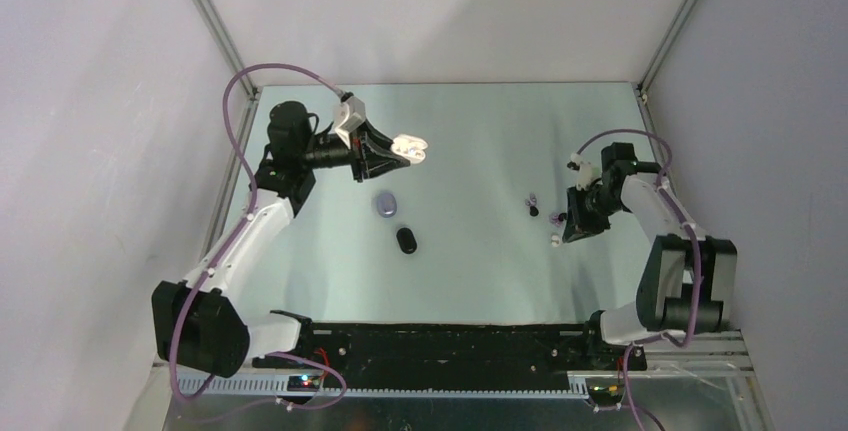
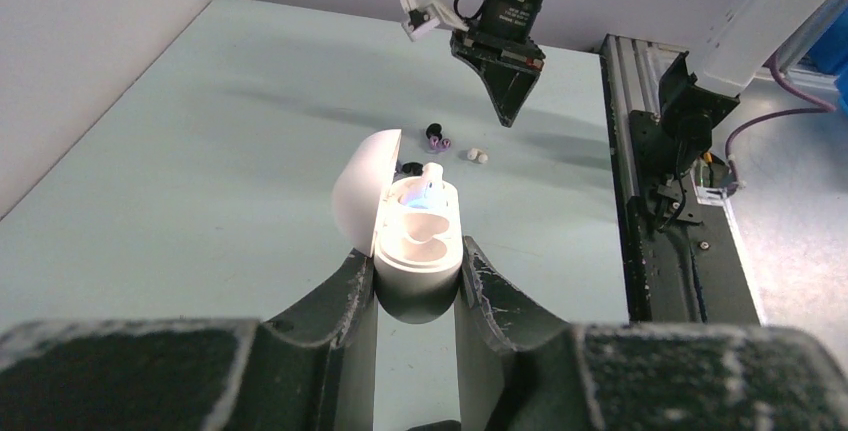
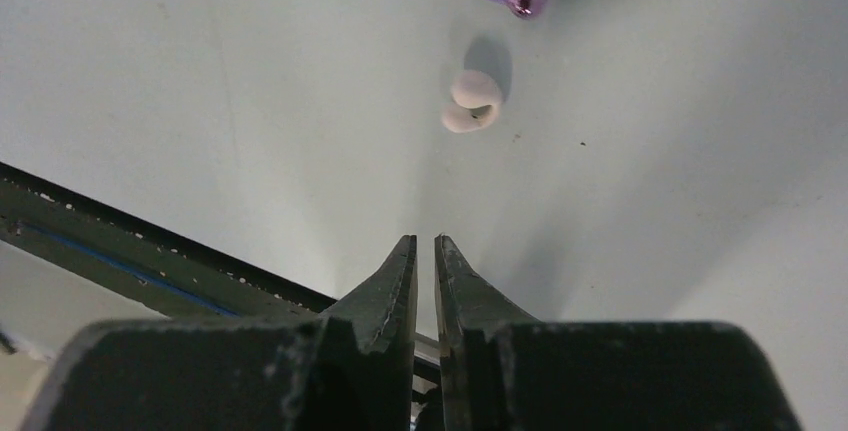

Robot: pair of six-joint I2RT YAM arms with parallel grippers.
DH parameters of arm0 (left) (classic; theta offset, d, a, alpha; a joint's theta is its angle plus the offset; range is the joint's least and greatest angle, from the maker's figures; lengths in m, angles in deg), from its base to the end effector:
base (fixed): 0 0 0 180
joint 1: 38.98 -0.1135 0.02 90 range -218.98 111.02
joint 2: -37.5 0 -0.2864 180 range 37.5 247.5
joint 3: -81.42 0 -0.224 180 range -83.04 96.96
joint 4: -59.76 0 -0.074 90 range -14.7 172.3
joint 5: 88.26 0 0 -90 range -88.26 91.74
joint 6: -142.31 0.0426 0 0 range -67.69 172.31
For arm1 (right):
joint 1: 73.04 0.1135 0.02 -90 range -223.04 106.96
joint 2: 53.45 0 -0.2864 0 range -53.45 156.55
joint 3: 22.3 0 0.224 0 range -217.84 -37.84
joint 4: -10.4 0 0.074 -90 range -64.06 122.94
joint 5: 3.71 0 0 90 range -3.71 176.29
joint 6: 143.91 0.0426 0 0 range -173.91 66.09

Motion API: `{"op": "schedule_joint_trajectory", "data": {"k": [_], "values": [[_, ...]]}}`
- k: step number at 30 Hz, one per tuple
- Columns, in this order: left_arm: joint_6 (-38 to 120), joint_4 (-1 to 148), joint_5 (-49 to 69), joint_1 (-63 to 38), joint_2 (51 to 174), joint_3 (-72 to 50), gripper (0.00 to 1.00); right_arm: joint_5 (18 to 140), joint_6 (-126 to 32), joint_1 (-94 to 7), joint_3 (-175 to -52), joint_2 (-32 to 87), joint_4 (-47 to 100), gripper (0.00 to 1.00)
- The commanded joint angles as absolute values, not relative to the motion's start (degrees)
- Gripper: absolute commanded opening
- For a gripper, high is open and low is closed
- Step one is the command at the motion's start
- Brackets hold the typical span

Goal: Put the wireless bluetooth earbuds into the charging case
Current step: Pick up the earbud from the center of the board.

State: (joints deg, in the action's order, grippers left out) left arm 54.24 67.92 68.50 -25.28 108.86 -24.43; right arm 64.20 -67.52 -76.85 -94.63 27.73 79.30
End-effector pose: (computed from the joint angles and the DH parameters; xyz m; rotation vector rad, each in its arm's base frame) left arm 0.2264 -0.0955 0.3873 1.0823 1.3474 -1.1097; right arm 0.2221 0.0013 0.2512 -0.3010 2.8162 0.5003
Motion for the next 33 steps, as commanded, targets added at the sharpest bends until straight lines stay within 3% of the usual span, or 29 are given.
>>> {"op": "schedule_joint_trajectory", "data": {"k": [1, 6, 9, 15, 20, 33], "values": [[58.9, 72.1, 67.5, -25.5, 107.0, -23.3, 0.0, 65.9, -63.6, -78.5, -94.2, 32.0, 78.1, 0.16], [61.4, 74.7, 67.0, -25.7, 106.2, -23.4, 0.0, 64.2, -64.8, -79.0, -96.2, 33.8, 79.1, 0.17], [62.2, 77.2, 66.8, -25.8, 105.8, -23.2, 0.0, 56.1, -72.9, -78.2, -98.4, 33.7, 82.1, 0.19], [68.9, 85.5, 67.3, -26.0, 106.9, -21.0, 0.0, 45.2, -117.2, -73.4, -93.6, 22.7, 86.3, 0.23], [74.3, 93.8, 67.2, -26.1, 108.1, -17.4, 0.0, 50.4, -146.8, -70.4, -81.9, 13.2, 81.0, 0.25], [76.0, 96.0, 66.0, -26.2, 107.6, -17.2, 0.0, 57.7, -165.0, -72.2, -79.5, 20.1, 77.0, 0.25]]}}
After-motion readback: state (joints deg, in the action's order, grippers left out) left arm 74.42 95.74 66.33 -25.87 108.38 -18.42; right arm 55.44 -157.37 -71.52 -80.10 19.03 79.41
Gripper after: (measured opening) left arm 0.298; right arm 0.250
